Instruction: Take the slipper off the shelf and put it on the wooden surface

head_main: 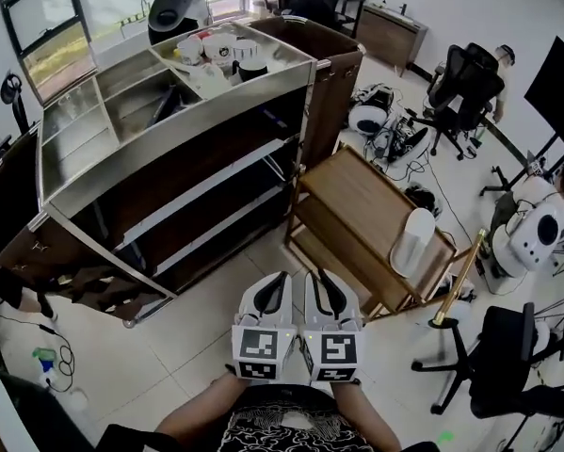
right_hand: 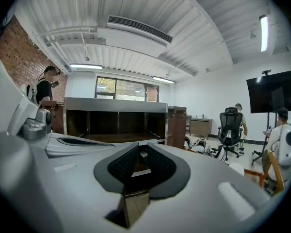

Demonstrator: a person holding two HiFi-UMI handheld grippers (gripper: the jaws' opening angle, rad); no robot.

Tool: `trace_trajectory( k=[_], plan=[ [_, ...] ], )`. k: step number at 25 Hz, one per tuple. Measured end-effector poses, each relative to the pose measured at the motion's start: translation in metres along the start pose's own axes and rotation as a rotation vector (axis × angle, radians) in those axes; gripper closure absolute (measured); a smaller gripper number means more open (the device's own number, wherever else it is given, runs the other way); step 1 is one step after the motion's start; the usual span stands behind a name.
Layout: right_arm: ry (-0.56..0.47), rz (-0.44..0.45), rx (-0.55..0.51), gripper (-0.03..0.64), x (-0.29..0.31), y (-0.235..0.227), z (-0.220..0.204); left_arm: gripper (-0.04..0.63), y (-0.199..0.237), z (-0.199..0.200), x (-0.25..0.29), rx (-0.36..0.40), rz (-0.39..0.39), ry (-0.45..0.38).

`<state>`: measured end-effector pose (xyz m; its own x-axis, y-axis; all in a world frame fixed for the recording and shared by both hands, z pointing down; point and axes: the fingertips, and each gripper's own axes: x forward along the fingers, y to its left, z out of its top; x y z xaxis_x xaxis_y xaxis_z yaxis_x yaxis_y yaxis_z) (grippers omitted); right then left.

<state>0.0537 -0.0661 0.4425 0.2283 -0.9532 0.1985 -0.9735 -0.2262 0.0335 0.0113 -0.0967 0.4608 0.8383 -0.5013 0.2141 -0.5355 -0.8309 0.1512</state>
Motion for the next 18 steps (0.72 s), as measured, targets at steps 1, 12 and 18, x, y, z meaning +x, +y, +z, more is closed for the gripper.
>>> trace_trajectory(
  k=[1, 12, 18],
  plan=[
    [-0.005, 0.022, -0.005, 0.577, -0.003, 0.001, 0.001, 0.589, -0.001, 0.0, -0.005, -0.002, 0.025, -0.007],
    [-0.047, 0.3, -0.011, 0.617, -0.037, 0.034, 0.001, 0.589, -0.008, -0.007, -0.063, -0.006, 0.286, -0.036],
    [-0.063, 0.432, -0.029, 0.617, -0.06, 0.057, -0.001, 0.589, -0.01, -0.018, -0.102, -0.024, 0.406, -0.052]
  ],
)
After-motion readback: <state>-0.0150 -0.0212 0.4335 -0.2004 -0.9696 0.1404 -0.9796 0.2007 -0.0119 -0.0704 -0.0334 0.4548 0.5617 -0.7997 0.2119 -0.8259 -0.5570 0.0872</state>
